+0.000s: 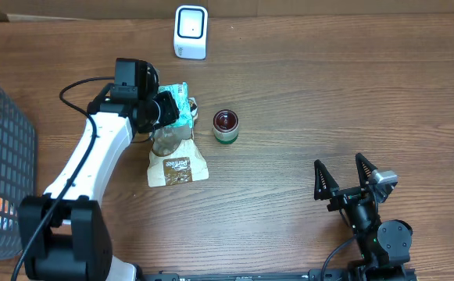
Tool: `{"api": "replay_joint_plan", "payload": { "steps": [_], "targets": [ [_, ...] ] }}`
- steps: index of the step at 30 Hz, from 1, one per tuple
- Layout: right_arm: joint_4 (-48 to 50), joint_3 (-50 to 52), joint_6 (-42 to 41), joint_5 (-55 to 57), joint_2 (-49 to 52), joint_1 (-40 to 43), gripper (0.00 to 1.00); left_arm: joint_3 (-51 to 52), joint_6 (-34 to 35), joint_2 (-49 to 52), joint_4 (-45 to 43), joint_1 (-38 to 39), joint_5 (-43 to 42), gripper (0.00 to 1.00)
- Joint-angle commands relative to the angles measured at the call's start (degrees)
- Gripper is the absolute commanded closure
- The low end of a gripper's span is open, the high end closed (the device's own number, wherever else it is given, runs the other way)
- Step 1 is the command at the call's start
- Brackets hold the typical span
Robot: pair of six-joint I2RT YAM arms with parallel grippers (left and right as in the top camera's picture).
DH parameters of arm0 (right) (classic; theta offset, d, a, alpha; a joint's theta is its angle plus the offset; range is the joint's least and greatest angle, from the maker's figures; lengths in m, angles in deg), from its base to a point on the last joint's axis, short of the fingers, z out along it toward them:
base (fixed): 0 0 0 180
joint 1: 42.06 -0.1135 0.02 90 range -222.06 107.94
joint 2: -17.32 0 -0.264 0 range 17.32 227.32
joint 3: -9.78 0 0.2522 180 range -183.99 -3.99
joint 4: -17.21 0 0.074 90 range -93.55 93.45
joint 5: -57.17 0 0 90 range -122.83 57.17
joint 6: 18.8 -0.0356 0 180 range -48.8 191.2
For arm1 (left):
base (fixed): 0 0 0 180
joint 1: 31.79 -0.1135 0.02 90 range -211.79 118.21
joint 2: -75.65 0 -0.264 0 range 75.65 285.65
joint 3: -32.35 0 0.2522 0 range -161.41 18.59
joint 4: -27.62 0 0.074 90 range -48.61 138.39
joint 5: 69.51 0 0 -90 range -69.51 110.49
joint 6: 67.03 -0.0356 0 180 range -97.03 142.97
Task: Scan the item barcode
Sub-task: 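Lower the mint-green pack onto the bread bag beside the jar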
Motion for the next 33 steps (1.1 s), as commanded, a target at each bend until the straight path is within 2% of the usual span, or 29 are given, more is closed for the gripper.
{"api": "replay_joint_plan", "payload": {
  "steps": [1,33],
  "targets": [
    [0.2,0.6,0.2,0.7,-0.7,-0.3,0.00,0.2,0.8,0.5,-0.8,0.8,-1.7,0.96],
    [0.2,0.6,0.2,0.7,-0.7,-0.3,0.00,0.2,1.3,0.7,-2.6,0.8,-2.0,0.96]
  ]
}}
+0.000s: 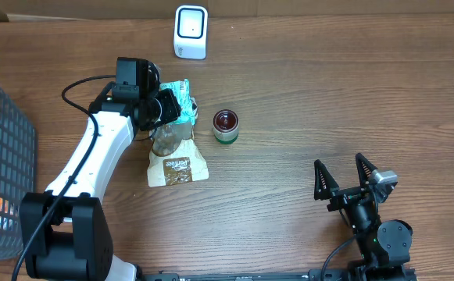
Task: Scan the item barcode
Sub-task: 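Lower the mint-green pack onto the bread bag beside the jar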
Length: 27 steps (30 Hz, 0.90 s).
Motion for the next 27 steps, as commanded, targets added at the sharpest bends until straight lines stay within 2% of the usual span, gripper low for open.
{"api": "replay_joint_plan", "payload": {
  "steps": [1,10,11,13,16,23,27],
  "targets": [
    [0.2,0.6,0.3,0.7,-0.7,-0.3,0.00,0.2,0.7,0.3,-0.1,0.5,-1.4,0.96],
    [0.2,0.6,0.3,0.7,-0.7,-0.3,0.00,0.2,0.6,2.2,3.6,0.6,-1.8,0.94],
    [0.2,0.6,0.3,0.7,-0.7,-0.3,0.00,0.2,0.6,2.2,3.6,0.7,-2.3,0.87],
    [0.2,0.6,0.3,0.7,-0.7,-0.3,0.00,0.2,0.6,2.3,3.6,0.8,-3.0,0.65],
    [0.2,0.6,0.3,0.7,-0.7,-0.3,0.00,0.2,0.6,2.3,3.6,0.8,-3.1,0.46],
    [0.2,0.6,0.3,0.7,-0.7,-0.3,0.00,-1.8,-0.7,1.3,4.0,0.1,-4.7,0.37],
    [0.2,0.6,0.3,0.7,-0.7,-0.3,0.00,-7.0,-1.7,-3.1,7.5,-1.9,-4.9,0.35]
  ]
}}
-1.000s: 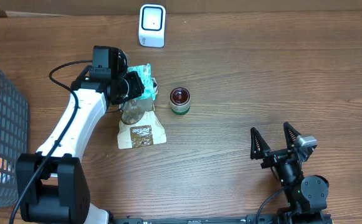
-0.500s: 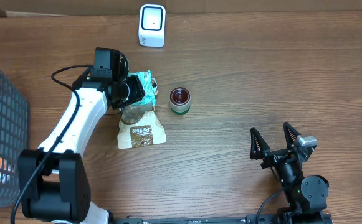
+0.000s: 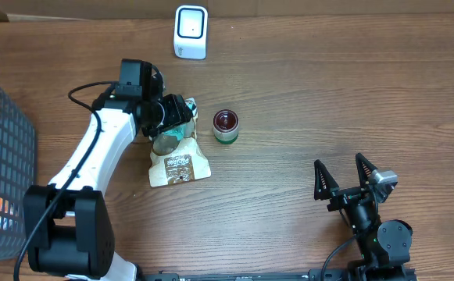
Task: Scan the item barcode
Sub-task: 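Lower the mint-green pack onto the bread bag beside the jar, then open the left gripper and swing it back into the basket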
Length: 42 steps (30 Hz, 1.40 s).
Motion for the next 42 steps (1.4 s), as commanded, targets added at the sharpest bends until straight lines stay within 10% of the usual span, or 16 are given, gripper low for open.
{"api": "replay_joint_plan", "payload": {
  "steps": [1,11,27,42],
  "targets": [
    [0.2,0.6,0.2,0.7,-0.7,-0.3,0.00,-6.9,-2.0,-6.1,2.7,-2.5,-1.2,0.35],
    [0.2,0.6,0.2,0.7,-0.7,-0.3,0.00,-18.5,-5.6,-19.5,13.6,-16.6,-1.2,0.36],
    [0.2,0.6,0.2,0.7,-0.7,-0.3,0.00,-19.1,-3.1,-27.6,18.3,-62.8,-1.5,0.35],
    [0.2,0.6,0.2,0.7,-0.7,-0.3,0.00,-19.1,-2.1,-15.2,16.3,-69.7,5.4,0.34]
  ]
}}
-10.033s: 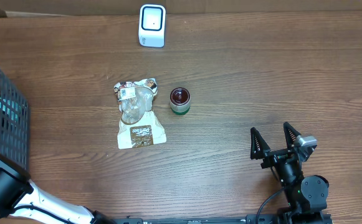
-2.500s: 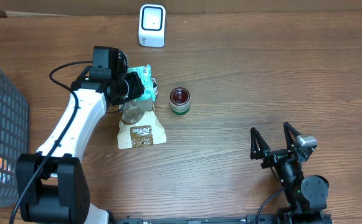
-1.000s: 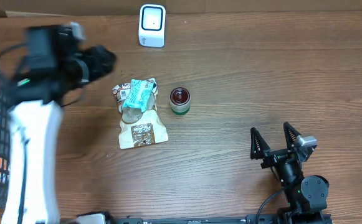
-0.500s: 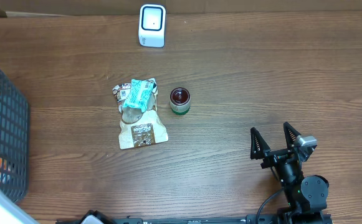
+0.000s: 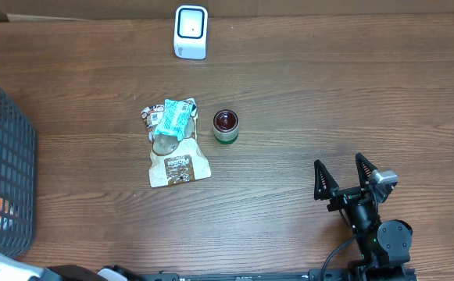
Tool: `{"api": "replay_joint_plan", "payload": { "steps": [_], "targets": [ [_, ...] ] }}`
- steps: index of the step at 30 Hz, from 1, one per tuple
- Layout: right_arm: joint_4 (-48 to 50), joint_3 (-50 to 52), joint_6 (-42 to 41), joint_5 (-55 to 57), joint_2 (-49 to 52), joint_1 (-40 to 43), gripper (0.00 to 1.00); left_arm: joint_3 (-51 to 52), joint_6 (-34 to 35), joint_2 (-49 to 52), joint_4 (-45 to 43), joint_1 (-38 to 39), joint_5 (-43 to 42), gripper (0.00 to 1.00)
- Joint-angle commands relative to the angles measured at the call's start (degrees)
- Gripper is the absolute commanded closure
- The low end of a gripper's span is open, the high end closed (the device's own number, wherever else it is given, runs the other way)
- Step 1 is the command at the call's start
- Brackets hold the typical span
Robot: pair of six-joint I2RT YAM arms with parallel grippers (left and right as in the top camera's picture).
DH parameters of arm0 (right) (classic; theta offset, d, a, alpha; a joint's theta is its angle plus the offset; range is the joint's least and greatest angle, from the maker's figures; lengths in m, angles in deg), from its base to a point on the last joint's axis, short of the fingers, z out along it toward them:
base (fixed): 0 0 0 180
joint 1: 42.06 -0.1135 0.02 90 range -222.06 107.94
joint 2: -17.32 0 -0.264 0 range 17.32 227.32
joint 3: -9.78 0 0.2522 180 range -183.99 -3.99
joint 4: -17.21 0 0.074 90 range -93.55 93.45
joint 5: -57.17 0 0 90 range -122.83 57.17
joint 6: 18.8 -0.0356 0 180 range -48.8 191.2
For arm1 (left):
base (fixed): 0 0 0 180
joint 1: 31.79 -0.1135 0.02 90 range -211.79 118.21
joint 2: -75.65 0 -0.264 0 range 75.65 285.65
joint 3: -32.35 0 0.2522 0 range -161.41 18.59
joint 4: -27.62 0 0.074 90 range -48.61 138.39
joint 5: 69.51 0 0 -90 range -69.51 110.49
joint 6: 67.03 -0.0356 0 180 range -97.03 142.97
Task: Scan the item barcode
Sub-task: 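Open the left gripper and swing it back into the basket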
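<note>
A white barcode scanner [image 5: 191, 31] stands at the table's far edge. A teal packet [image 5: 174, 118] lies tilted across the top of a brown and white pouch [image 5: 177, 163] at mid-left, with nothing holding either. Just right of them stands a small jar with a dark red lid [image 5: 226, 126]. My right gripper [image 5: 342, 179] rests open near the front right, far from all the items, with nothing between its fingers. My left gripper is out of view; only a sliver of the arm's white base shows at the bottom left.
A dark wire basket [image 5: 4, 160] fills the left edge, with something orange inside near its front. The wooden table [image 5: 328, 94] stretches between the items and the right arm.
My left arm was reaching over the teal packet with its gripper on it; now the arm is gone from view and the packet lies free on the pouch. The right arm has not moved.
At all three earlier moments my left gripper stayed at the teal packet on top of the pouch, shifting slightly toward the jar by the last one. Now the arm is out of view and packet, pouch and jar sit about where they were.
</note>
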Motion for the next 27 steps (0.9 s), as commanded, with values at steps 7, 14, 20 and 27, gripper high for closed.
{"api": "replay_joint_plan", "payload": {
  "steps": [7,14,20,27],
  "targets": [
    [0.2,0.6,0.3,0.7,-0.7,-0.3,0.00,-0.7,-7.0,7.9,-2.0,-3.2,2.7,0.30],
    [0.2,0.6,0.3,0.7,-0.7,-0.3,0.00,-0.6,-13.8,15.3,0.0,-2.5,3.0,0.37],
    [0.2,0.6,0.3,0.7,-0.7,-0.3,0.00,0.7,-13.8,22.9,2.7,-0.9,7.8,0.36],
    [0.2,0.6,0.3,0.7,-0.7,-0.3,0.00,0.7,-15.8,30.0,7.7,-0.9,14.7,0.36]
  ]
}}
